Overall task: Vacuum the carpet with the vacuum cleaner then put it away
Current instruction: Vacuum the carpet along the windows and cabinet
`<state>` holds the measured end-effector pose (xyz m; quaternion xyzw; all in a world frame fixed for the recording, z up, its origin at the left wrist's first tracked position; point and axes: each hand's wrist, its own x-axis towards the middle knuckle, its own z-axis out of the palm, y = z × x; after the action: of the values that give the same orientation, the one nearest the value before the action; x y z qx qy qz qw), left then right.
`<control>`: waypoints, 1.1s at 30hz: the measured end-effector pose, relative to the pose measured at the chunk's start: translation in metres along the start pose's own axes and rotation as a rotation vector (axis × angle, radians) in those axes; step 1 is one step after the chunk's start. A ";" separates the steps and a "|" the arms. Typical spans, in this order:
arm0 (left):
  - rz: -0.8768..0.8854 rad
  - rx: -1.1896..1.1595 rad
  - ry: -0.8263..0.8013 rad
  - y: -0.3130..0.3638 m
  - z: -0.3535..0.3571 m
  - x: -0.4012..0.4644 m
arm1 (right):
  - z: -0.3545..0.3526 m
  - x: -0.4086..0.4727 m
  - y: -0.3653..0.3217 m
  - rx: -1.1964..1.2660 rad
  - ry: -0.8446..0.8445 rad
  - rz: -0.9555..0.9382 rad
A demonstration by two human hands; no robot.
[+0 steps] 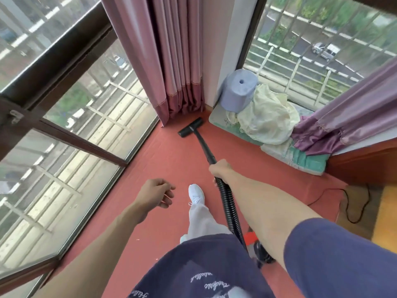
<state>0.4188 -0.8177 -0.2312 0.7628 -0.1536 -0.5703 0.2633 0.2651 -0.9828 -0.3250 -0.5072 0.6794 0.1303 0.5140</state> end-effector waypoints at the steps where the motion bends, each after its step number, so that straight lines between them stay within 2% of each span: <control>1: -0.002 -0.012 0.007 -0.012 -0.002 -0.005 | 0.004 -0.008 0.010 -0.018 0.007 0.008; 7: -0.024 -0.084 -0.009 -0.071 0.016 -0.034 | 0.014 -0.068 0.113 -0.048 0.011 0.098; 16: -0.013 -0.024 -0.131 -0.115 0.070 -0.065 | -0.030 -0.175 0.244 0.108 -0.072 0.235; 24: -0.010 -0.049 -0.118 -0.136 0.091 -0.083 | -0.029 -0.190 0.268 0.123 -0.107 0.256; 29: 0.029 -0.052 -0.134 -0.142 0.122 -0.104 | 0.006 -0.174 0.275 0.067 -0.033 0.171; 33: 0.034 -0.019 -0.149 -0.163 0.156 -0.127 | 0.022 -0.189 0.294 0.098 -0.054 0.107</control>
<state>0.2212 -0.6522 -0.2576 0.7130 -0.1804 -0.6224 0.2677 0.0277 -0.7297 -0.2787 -0.4408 0.6970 0.1378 0.5486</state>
